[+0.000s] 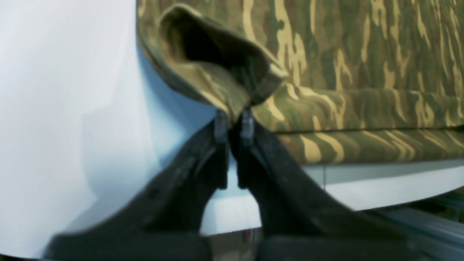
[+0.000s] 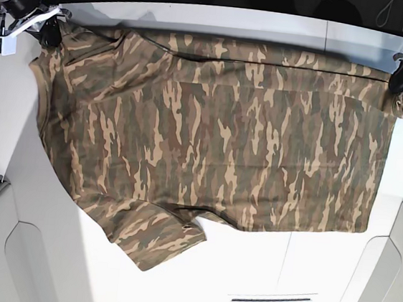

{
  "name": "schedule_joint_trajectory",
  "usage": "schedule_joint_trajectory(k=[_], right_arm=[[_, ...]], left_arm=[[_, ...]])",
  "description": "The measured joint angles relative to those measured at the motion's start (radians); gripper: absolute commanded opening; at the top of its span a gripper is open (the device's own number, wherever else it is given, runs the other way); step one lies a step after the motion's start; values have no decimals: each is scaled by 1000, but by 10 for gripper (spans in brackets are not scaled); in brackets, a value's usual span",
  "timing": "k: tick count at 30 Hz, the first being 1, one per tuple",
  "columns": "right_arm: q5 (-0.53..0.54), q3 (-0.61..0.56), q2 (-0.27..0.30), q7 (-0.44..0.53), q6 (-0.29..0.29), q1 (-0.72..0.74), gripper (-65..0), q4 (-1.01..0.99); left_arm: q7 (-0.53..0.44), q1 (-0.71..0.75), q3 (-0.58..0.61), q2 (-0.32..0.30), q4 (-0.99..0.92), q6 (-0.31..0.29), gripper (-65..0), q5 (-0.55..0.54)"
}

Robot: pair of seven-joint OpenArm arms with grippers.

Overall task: Fold the T-shirt properly
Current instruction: 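Lay the shirt flat with both grippers and release the corners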

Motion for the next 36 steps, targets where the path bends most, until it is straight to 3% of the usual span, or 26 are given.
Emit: schedule_joint_trajectory(k=[6,8,11,13,19,25,30,36], right_arm=[[5,5,8,-4,0,-13,-650,2],[2,6,8,-11,-7,-13,-645,2],[-26,10,9,-13,-7,-13,-396,2],[-21,23,16,-15,-8,-13,-326,2],[73,141,108,7,-19,11,-326,2],[116,226,178,11,-23,164,-326,2],[113,206,188,24,-21,292,-326,-13],[13,73,188,104,-18,449,-326,-140]], left_arm=[[39,0,-1,28,1,0,-650,-18],[44,0,-1,39,1,0,-575,-17],[60,0,-1,42,1,0,-434,-14],[88,-1,-14,42,1,0,-409,-17],[117,-3,-191,44,1,0,-409,-29],[111,-54,-334,45,0,0,-406,-67],[77,-126,-313,30,0,0,-270,-63],[0,-264,-153,-70,-35,17,-269,47]])
